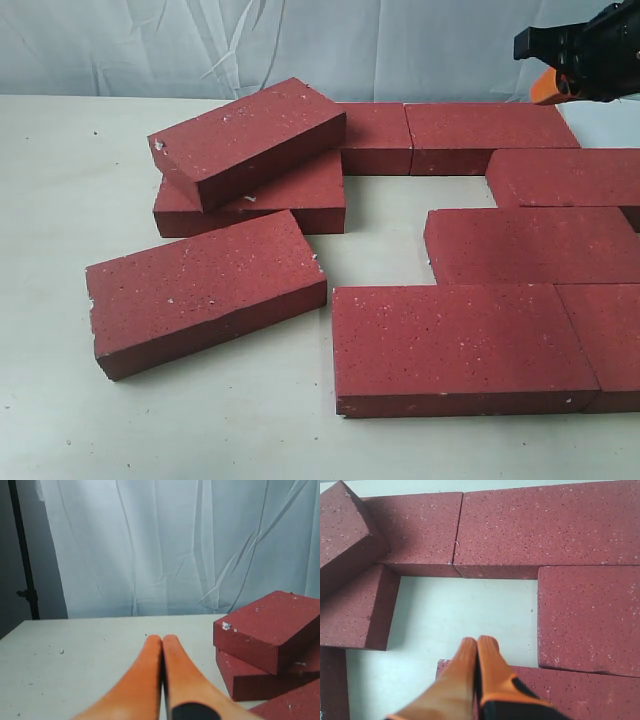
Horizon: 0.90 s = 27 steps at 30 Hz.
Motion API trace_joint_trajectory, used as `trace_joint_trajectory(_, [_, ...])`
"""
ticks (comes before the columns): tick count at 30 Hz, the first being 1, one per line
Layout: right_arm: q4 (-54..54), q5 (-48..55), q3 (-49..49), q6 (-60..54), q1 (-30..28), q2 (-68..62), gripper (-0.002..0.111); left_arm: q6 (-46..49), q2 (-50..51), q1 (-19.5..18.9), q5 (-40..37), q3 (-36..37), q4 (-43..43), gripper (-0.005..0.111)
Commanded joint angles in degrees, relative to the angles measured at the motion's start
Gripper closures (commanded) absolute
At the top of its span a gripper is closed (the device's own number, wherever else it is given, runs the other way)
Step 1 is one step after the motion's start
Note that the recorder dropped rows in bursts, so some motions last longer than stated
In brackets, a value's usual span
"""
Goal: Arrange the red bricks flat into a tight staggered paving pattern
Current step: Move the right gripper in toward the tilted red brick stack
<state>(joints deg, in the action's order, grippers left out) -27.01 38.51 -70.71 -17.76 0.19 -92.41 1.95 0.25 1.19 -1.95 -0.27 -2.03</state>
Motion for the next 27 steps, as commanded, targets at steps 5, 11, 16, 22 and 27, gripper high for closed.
trace_joint_trajectory(5, [-0.13,-0.15,-0.41,-0.54,-0.04,-0.16,0.109,-0.4,-0.25,0.05,8.84,0.27,0.03,0.107])
trace_joint_trajectory(11, [-0.13,-0.25,-0.41,-0.54,-0.04,-0.16,0.109,-0.51,-0.25,0.05,9.74,0.27,-0.58,0.107])
trace_joint_trajectory(16, [-0.13,-0.36,-0.41,-0.54,-0.04,-0.16,0.109,-0.51,-0.25,0.05,9.6,0.1,-7.23,0.107])
trace_joint_trajectory(22, [-0.13,-0.25,-0.41,-0.54,-0.04,-0.16,0.109,0.05,1.07,0.05,4.17,-5.67,-6.13,0.107])
trace_joint_trajectory(27, [-0.13,-0.25,-0.41,-0.54,-0.04,-0.16,0.109,0.18,6.21,0.05,-3.8,-12.4,-1.07,0.107])
